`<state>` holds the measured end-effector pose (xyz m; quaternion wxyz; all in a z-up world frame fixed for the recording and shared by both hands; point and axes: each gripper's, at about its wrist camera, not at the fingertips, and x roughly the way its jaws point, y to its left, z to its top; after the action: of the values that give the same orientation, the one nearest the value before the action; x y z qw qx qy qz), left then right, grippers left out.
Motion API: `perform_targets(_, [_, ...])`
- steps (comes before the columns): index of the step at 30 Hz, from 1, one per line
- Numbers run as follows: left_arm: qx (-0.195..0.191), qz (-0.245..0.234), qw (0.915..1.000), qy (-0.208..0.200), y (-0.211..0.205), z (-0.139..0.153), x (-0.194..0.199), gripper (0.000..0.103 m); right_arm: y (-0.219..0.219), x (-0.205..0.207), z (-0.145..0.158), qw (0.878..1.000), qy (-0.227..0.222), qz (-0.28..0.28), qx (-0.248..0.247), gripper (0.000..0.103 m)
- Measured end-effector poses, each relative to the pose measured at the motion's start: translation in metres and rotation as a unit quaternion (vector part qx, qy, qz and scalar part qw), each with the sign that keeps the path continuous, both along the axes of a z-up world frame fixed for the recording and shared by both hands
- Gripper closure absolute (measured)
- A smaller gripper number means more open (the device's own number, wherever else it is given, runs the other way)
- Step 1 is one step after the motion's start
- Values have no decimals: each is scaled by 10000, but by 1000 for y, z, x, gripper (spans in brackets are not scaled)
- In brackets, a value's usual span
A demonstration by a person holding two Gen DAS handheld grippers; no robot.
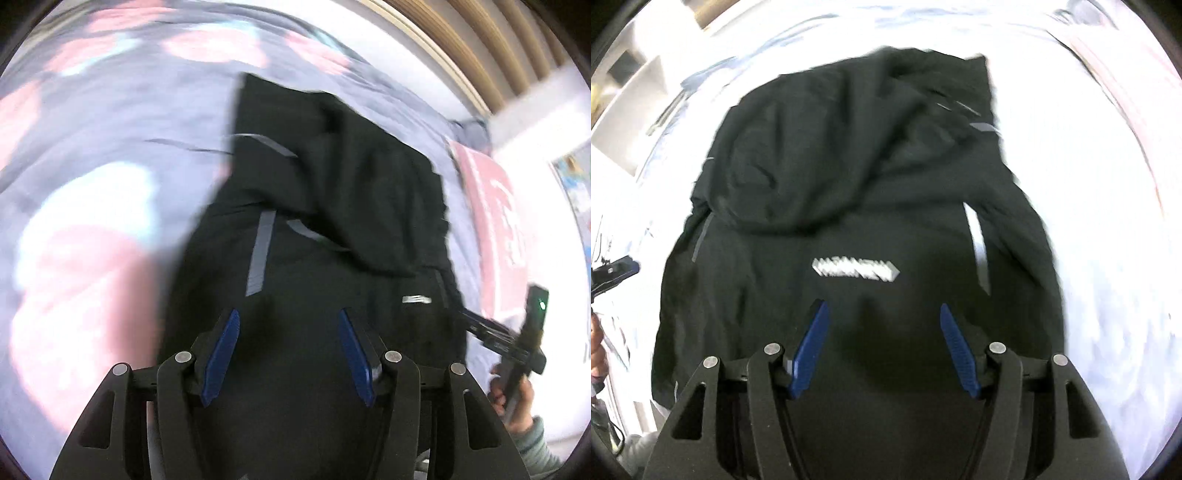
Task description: Fold large clothes
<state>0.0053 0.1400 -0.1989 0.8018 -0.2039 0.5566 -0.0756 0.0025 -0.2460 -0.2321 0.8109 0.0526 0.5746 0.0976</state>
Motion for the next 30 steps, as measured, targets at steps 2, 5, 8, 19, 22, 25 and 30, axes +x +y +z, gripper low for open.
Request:
perform_targets(2, [60,271,9996,28,26,0,-19,46,-18,-14,-4,9997,91,-233,49,37])
perform_targets(5, [-5,703,9975,84,61,-5,-50,46,-54,-37,-5,9981,207,-579,105,37])
perform_targets(8, [-162,947,9946,392,73,-24,-69,46,-79,-54,-7,9960,310,-827,153,37])
perform_targets(19, [-762,793,9831,1462,51,-106,-114,46,-104,-104,-32,9900,849,-1121,-70,37])
perform_targets(22, [-741,715,9833,1504,45,-112,-117,46,-111,-115,-36,9884,923,-1203,-130,37])
perform_targets(25, [-991,459,9841,1398,30,-109,-114,46,-122,-125,-35,9865,929,-1343,-134,37])
perform_targets(30, [-1672,2,9817,906,6,-92,-102,46,-143,-139,-27,9838,820,-1595,88,37])
